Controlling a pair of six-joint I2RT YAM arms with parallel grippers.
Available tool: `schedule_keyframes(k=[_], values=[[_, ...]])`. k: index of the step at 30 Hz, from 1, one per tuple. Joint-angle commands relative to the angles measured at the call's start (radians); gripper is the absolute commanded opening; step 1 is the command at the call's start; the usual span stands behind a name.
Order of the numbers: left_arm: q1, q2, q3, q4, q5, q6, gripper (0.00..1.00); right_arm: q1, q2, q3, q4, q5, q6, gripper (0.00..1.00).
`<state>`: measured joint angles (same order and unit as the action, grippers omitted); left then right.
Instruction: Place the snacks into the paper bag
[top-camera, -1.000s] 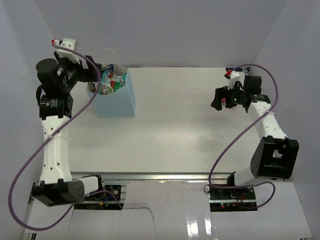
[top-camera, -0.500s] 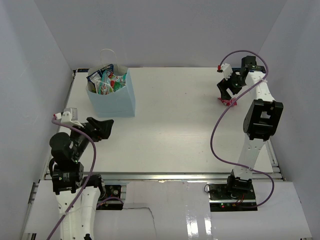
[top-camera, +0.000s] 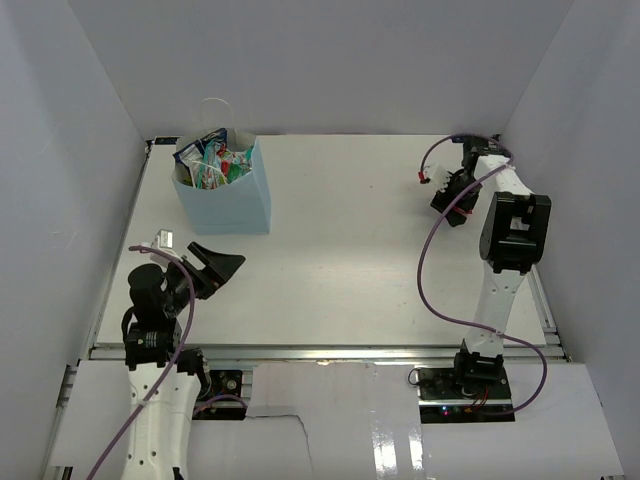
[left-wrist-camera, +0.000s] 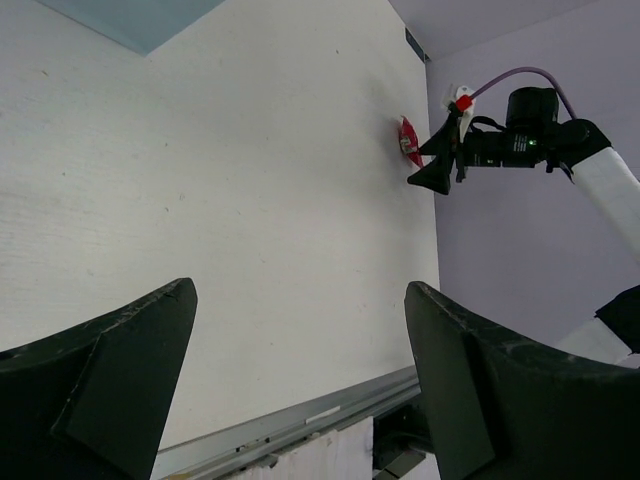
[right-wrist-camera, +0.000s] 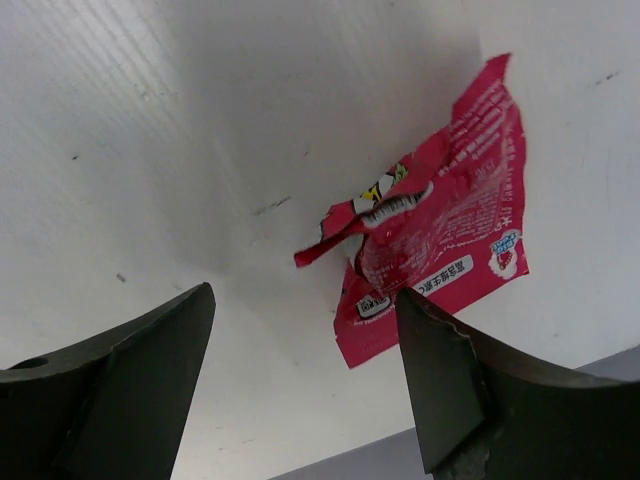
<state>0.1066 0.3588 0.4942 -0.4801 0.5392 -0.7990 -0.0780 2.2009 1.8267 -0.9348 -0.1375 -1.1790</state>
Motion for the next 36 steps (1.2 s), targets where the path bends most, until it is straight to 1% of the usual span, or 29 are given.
schedule_keyframes(k=[1,2,4,7,10,11,14,15,16,18,19,20,23,25,26,28,29,31,32,34,36], values=[[0.001,0.055,-0.002,0.058,0.067,-0.054,0.95,0.032,-0.020,-0.056,0.143,0.105,-0.045,0.78],[0.001,0.068,-0.002,0.057,0.076,-0.057,0.94,0.044,-0.026,-0.075,0.196,0.128,-0.051,0.78],[0.002,0.071,-0.009,0.061,0.084,-0.074,0.94,0.055,-0.026,-0.119,0.241,0.151,-0.059,0.77],[0.001,0.054,-0.032,0.063,0.093,-0.098,0.93,0.067,-0.013,-0.139,0.286,0.185,-0.064,0.72],[0.001,0.040,-0.049,0.064,0.105,-0.121,0.92,0.069,-0.009,-0.156,0.315,0.185,-0.057,0.63],[0.001,0.039,-0.052,0.066,0.108,-0.127,0.92,0.069,-0.013,-0.164,0.320,0.179,-0.056,0.56],[0.001,0.049,-0.054,0.069,0.117,-0.128,0.92,0.066,-0.030,-0.181,0.324,0.158,-0.045,0.44],[0.001,0.055,-0.054,0.072,0.120,-0.128,0.92,0.066,-0.036,-0.182,0.320,0.127,-0.025,0.41],[0.001,0.063,-0.051,0.075,0.128,-0.126,0.92,0.063,-0.062,-0.196,0.312,0.077,-0.019,0.40],[0.002,0.069,-0.051,0.078,0.133,-0.126,0.92,0.058,-0.090,-0.208,0.312,0.036,0.004,0.37],[0.001,0.069,-0.052,0.083,0.136,-0.128,0.91,0.052,-0.105,-0.211,0.314,0.021,0.012,0.34],[0.002,0.069,-0.057,0.083,0.137,-0.129,0.91,0.050,-0.110,-0.210,0.312,-0.008,0.022,0.28],[0.001,0.066,-0.065,0.097,0.148,-0.141,0.91,0.043,-0.110,-0.199,0.291,-0.057,0.070,0.14],[0.002,0.068,-0.065,0.106,0.156,-0.146,0.90,0.040,-0.112,-0.187,0.271,-0.085,0.113,0.10],[0.001,0.071,-0.063,0.107,0.159,-0.146,0.90,0.038,-0.122,-0.187,0.261,-0.129,0.130,0.08],[0.001,0.075,-0.062,0.110,0.168,-0.150,0.90,0.035,-0.151,-0.213,0.235,-0.203,0.157,0.08],[0.002,0.080,-0.062,0.113,0.171,-0.155,0.90,0.037,-0.186,-0.233,0.229,-0.287,0.192,0.08],[0.001,0.101,-0.072,0.121,0.188,-0.176,0.89,0.049,-0.228,-0.291,0.188,-0.367,0.209,0.08],[0.001,0.112,-0.075,0.124,0.195,-0.183,0.89,0.053,-0.281,-0.320,0.191,-0.431,0.243,0.08],[-0.001,0.146,-0.077,0.130,0.212,-0.198,0.89,0.066,-0.366,-0.411,0.212,-0.503,0.272,0.08],[-0.002,0.167,-0.072,0.136,0.219,-0.204,0.89,0.073,-0.415,-0.467,0.232,-0.595,0.329,0.08]])
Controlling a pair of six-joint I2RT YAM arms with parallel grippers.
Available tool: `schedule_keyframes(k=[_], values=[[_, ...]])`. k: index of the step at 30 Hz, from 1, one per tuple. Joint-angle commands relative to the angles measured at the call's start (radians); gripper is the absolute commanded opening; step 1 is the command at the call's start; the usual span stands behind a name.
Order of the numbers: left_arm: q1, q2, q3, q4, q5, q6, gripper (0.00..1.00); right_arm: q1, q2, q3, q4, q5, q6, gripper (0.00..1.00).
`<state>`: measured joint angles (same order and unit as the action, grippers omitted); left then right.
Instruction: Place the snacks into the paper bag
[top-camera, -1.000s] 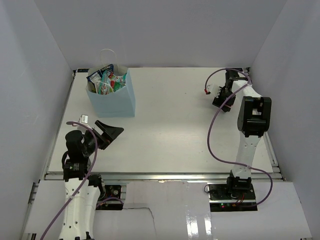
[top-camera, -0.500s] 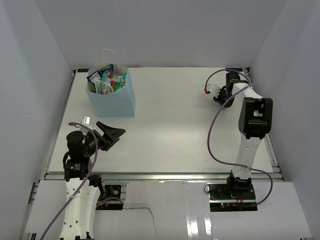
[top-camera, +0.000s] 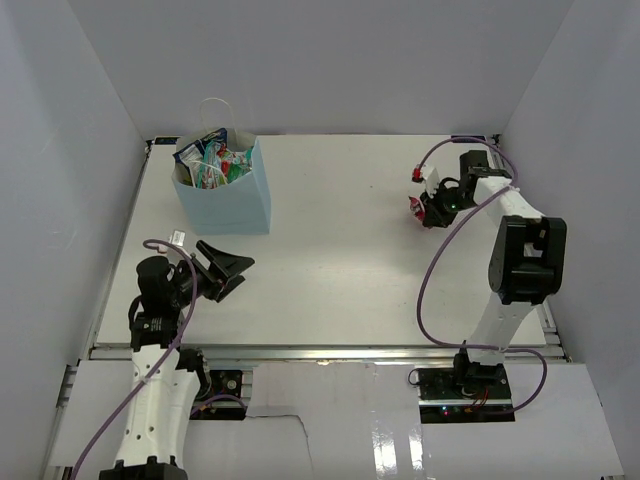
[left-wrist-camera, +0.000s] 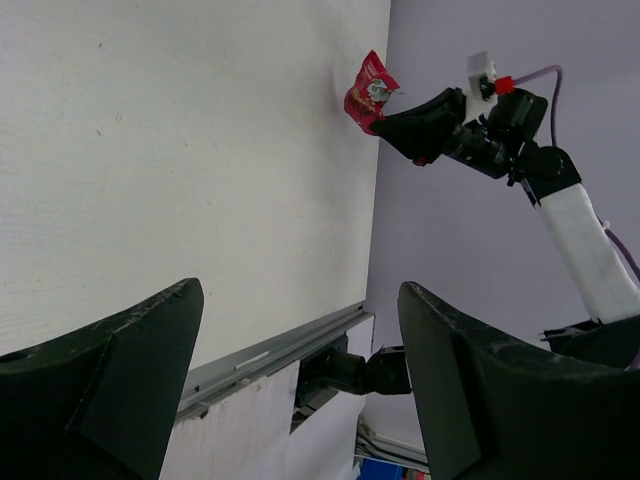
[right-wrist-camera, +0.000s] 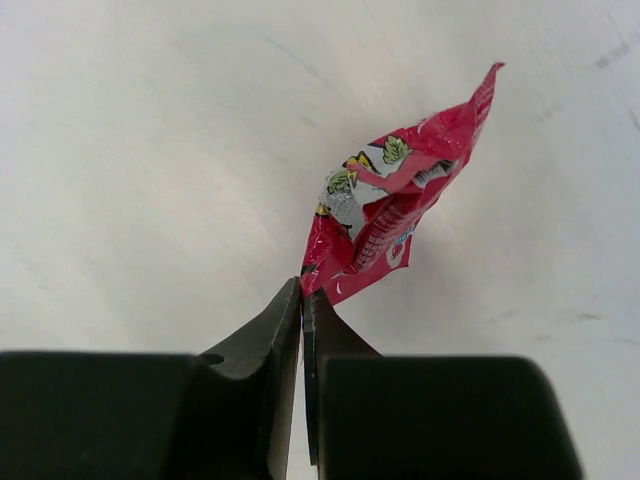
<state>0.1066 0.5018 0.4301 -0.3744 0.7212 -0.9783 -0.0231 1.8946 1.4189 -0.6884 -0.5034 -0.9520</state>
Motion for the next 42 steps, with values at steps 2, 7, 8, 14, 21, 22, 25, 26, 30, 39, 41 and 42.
schedule_keyframes(k=[2,7,8,14,21,22,25,26,30,39,41,42], values=[[-0.011,0.055,0.005,0.040,0.031,-0.034,0.88,0.056,-0.167,-0.124,-0.026,-0.325,0.117,0.08],[-0.094,0.154,0.030,0.063,-0.050,-0.074,0.87,0.236,-0.279,-0.256,-0.011,-0.451,0.183,0.08],[-0.140,0.170,0.039,0.069,-0.072,-0.085,0.87,0.271,-0.298,-0.297,0.013,-0.463,0.200,0.08],[-0.410,0.311,0.081,0.178,-0.259,-0.207,0.88,0.518,-0.367,-0.331,0.113,-0.498,0.254,0.08],[-0.580,0.457,0.124,0.186,-0.379,-0.330,0.90,0.753,-0.299,-0.229,0.121,-0.308,0.234,0.08],[-0.587,0.461,0.130,0.183,-0.390,-0.342,0.90,0.768,-0.296,-0.222,0.125,-0.263,0.237,0.08],[-0.601,0.465,0.127,0.184,-0.414,-0.384,0.90,0.816,-0.287,-0.213,0.151,-0.189,0.245,0.08],[-0.602,0.468,0.124,0.184,-0.417,-0.391,0.90,0.837,-0.287,-0.213,0.162,-0.167,0.252,0.08],[-0.611,0.495,0.108,0.183,-0.410,-0.430,0.90,0.893,-0.281,-0.201,0.202,-0.052,0.246,0.08],[-0.631,0.576,0.121,0.181,-0.393,-0.444,0.75,0.974,-0.281,-0.186,0.265,0.094,0.223,0.08],[-0.633,0.587,0.125,0.181,-0.394,-0.444,0.69,0.994,-0.284,-0.190,0.271,0.104,0.223,0.08],[-0.634,0.587,0.125,0.180,-0.399,-0.442,0.66,0.997,-0.285,-0.193,0.273,0.106,0.223,0.08]])
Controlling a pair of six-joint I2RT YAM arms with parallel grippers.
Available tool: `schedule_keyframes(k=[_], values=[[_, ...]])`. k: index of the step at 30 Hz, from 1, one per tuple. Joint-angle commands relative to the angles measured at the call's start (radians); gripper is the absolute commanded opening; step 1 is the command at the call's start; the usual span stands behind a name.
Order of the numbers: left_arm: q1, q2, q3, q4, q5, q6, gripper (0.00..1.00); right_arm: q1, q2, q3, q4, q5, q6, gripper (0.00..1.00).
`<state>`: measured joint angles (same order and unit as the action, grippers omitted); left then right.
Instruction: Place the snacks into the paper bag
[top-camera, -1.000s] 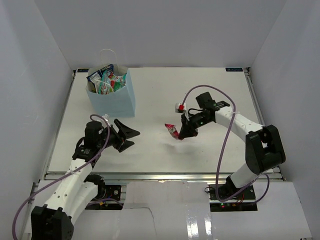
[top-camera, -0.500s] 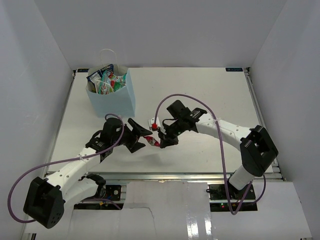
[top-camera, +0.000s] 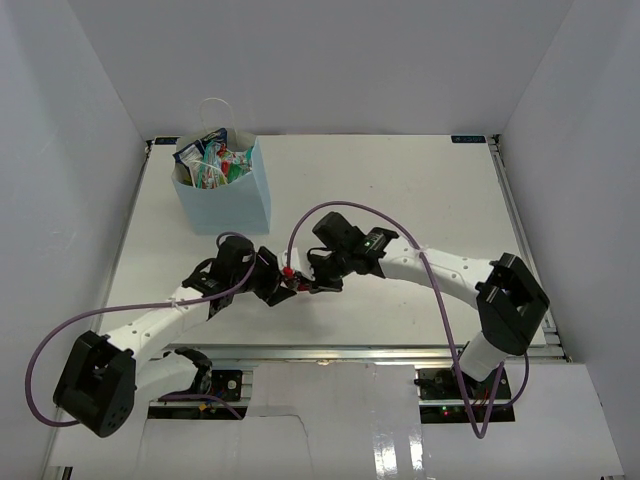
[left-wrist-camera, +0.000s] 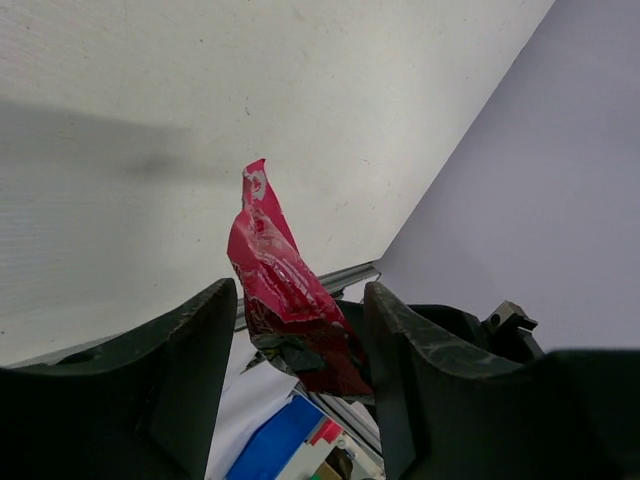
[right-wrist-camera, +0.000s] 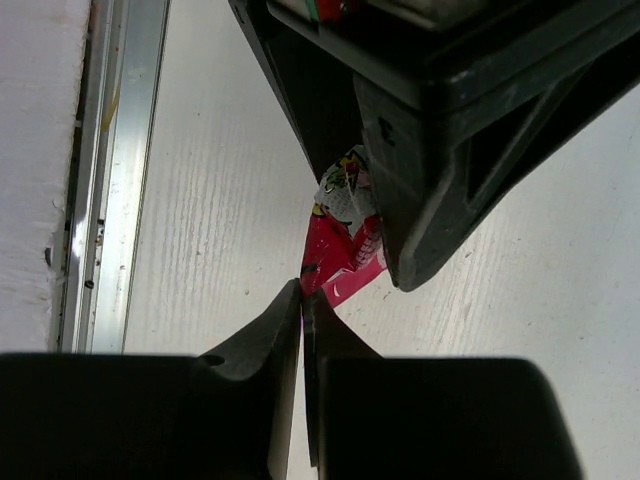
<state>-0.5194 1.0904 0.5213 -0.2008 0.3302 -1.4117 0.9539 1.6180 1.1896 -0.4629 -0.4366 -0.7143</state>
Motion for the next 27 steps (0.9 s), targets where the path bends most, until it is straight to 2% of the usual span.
schedule_keyframes(k=[1,2,4,5,8,10,12,15,16,18,21,22,25,26,27], values=[[-0.010,-0.004,0.036,0.003,-0.016,-0.009,0.63,0.025,-0.009,0.031,0.050,0.039,-0.010,0.08],[-0.010,-0.012,0.036,-0.002,-0.025,-0.010,0.52,0.028,-0.010,0.024,0.058,0.039,-0.005,0.08],[-0.010,-0.023,0.039,-0.018,-0.039,-0.006,0.40,0.029,-0.013,0.016,0.067,0.035,0.012,0.08],[-0.010,-0.036,0.040,-0.035,-0.049,-0.006,0.29,0.031,-0.015,0.015,0.072,0.032,0.018,0.08],[-0.010,-0.060,0.049,-0.083,-0.069,0.016,0.20,0.031,-0.027,0.010,0.064,0.013,0.029,0.21],[-0.010,-0.076,0.071,-0.120,-0.092,0.063,0.13,0.026,-0.047,0.004,0.052,-0.010,0.026,0.54],[-0.010,-0.084,0.113,-0.202,-0.138,0.120,0.10,0.013,-0.092,-0.013,0.044,-0.046,0.016,0.73],[-0.010,-0.106,0.173,-0.348,-0.235,0.264,0.06,-0.072,-0.151,-0.021,0.023,-0.141,0.024,0.81],[-0.010,-0.113,0.233,-0.421,-0.262,0.349,0.04,-0.136,-0.177,-0.024,0.006,-0.163,0.029,0.82],[-0.010,-0.126,0.307,-0.483,-0.315,0.429,0.03,-0.205,-0.202,-0.034,-0.003,-0.214,0.039,0.83],[-0.010,-0.113,0.504,-0.555,-0.404,0.609,0.00,-0.323,-0.245,-0.079,-0.005,-0.221,0.041,0.83],[-0.010,-0.071,0.634,-0.596,-0.436,0.656,0.00,-0.369,-0.259,-0.105,0.000,-0.226,0.041,0.83],[-0.008,0.035,0.851,-0.690,-0.517,0.810,0.00,-0.421,-0.282,-0.143,0.006,-0.240,0.044,0.85],[-0.002,0.119,0.999,-0.716,-0.542,0.842,0.00,-0.429,-0.286,-0.165,0.018,-0.238,0.049,0.85],[0.007,0.162,1.070,-0.736,-0.559,0.888,0.00,-0.434,-0.293,-0.174,0.023,-0.237,0.053,0.85]])
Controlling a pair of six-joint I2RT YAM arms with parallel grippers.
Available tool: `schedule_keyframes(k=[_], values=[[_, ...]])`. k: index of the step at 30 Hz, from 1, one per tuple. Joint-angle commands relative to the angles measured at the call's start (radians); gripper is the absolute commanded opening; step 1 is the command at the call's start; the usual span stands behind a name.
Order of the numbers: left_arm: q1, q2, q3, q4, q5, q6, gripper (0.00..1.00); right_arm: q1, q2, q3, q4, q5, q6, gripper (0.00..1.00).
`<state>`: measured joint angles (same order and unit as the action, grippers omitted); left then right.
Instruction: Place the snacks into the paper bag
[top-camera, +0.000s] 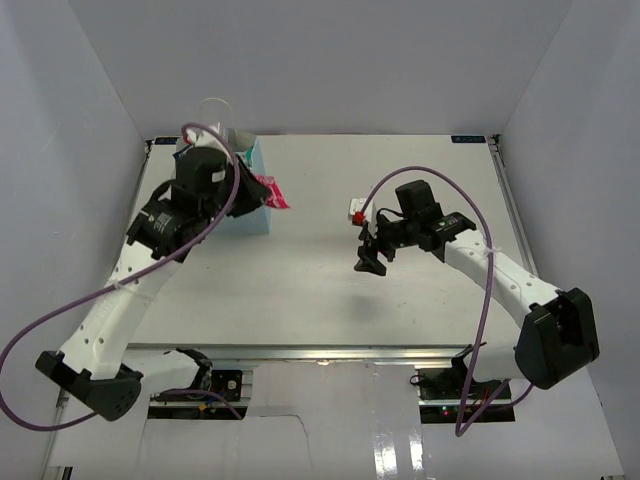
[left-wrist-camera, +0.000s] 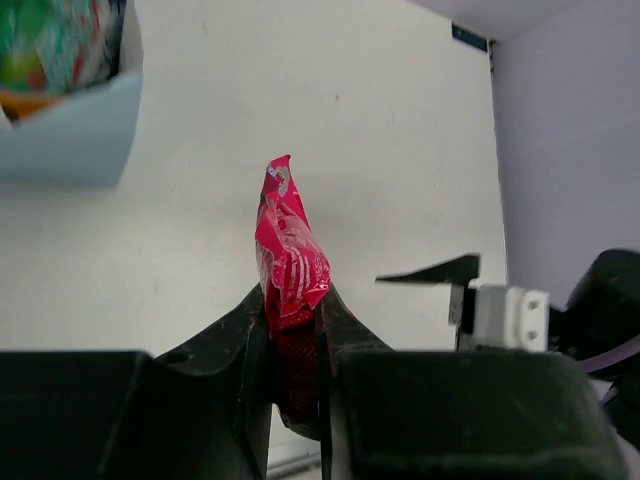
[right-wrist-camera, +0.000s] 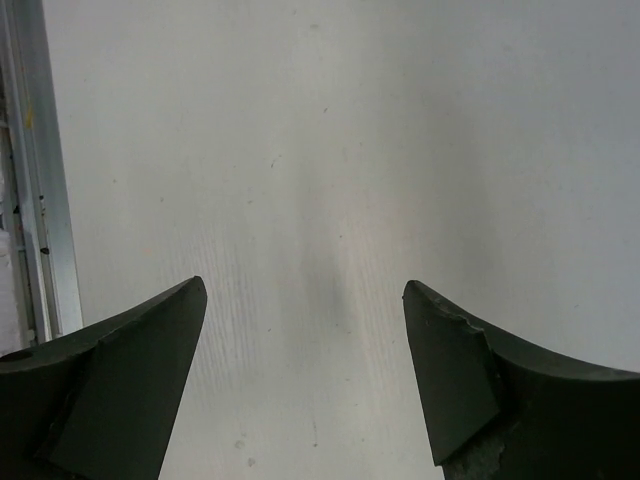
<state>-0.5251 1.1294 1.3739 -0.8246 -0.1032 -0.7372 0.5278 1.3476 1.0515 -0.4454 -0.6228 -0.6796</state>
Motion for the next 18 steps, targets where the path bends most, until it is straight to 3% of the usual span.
schedule_keyframes(k=[1,5,9,18], values=[[0.026,0.165,0.285,-0.140,-0.133,0.237,0.00,-0.012,-0.028,-0.044,0.011,-0.052,0.026,0.85],[0.169,0.386,0.604,-0.186,-0.087,0.283,0.00,-0.022,-0.041,-0.070,0.039,-0.049,0.044,0.86],[0.258,0.528,0.781,-0.206,-0.055,0.332,0.00,-0.034,-0.050,-0.082,0.043,-0.049,0.049,0.86],[0.300,0.636,0.814,-0.133,-0.029,0.421,0.00,-0.074,-0.056,-0.110,0.060,-0.061,0.052,0.86]])
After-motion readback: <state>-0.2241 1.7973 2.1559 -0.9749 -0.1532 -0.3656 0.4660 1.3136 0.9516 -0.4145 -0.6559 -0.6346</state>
